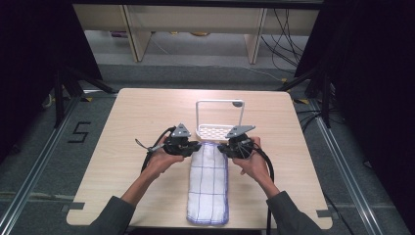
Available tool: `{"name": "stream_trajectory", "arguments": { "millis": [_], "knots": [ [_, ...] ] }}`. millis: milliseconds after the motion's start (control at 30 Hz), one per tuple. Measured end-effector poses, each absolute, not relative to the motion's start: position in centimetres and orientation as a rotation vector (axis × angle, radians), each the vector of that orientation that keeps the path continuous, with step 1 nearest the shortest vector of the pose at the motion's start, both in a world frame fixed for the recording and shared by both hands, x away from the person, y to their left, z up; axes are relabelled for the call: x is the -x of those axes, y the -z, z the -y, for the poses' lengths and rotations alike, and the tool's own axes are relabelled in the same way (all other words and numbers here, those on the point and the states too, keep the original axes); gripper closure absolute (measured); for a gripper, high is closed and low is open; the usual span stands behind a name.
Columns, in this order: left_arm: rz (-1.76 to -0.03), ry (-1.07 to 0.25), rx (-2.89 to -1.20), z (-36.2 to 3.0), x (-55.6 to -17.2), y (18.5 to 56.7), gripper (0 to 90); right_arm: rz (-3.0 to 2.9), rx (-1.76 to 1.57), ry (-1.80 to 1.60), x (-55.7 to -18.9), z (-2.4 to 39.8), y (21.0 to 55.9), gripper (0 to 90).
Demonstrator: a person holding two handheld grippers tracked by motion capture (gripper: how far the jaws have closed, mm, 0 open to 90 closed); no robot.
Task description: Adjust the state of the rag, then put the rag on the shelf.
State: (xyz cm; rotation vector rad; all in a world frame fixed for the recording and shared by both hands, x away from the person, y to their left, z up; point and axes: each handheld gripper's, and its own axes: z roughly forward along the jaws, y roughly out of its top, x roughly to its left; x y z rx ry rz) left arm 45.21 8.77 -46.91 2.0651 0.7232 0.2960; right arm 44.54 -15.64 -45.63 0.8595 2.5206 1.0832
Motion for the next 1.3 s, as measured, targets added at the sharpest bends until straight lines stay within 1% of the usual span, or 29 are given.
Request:
{"name": "stream_trajectory", "arguments": {
  "millis": [200, 233, 433, 600, 800, 1300],
  "knots": [
    [-0.704, -0.306, -2.082, -8.7, -45.0, 46.6, 79.2, -2.520, -0.883, -1.075, -44.1, 15.4, 45.4, 84.0],
    [-0.696, -0.304, -2.085, -8.7, -45.0, 46.5, 79.2, -2.523, -0.844, -1.093, -44.3, 15.4, 45.4, 84.0],
    [-0.702, -0.298, -2.052, -8.8, -44.7, 45.9, 79.3, -2.520, -0.842, -1.107, -43.7, 15.6, 44.7, 84.0],
    [-0.670, -0.300, -2.045, -8.8, -44.2, 45.1, 79.2, -2.509, -0.829, -1.117, -43.0, 15.9, 43.8, 84.0],
    [-0.635, -0.300, -2.019, -8.6, -43.4, 43.5, 79.1, -2.487, -0.859, -1.161, -42.1, 16.5, 42.6, 84.0],
    [-0.567, -0.334, -2.006, -8.5, -41.3, 39.3, 79.6, -2.472, -0.761, -1.219, -39.8, 17.5, 38.9, 84.4]
  ]
}}
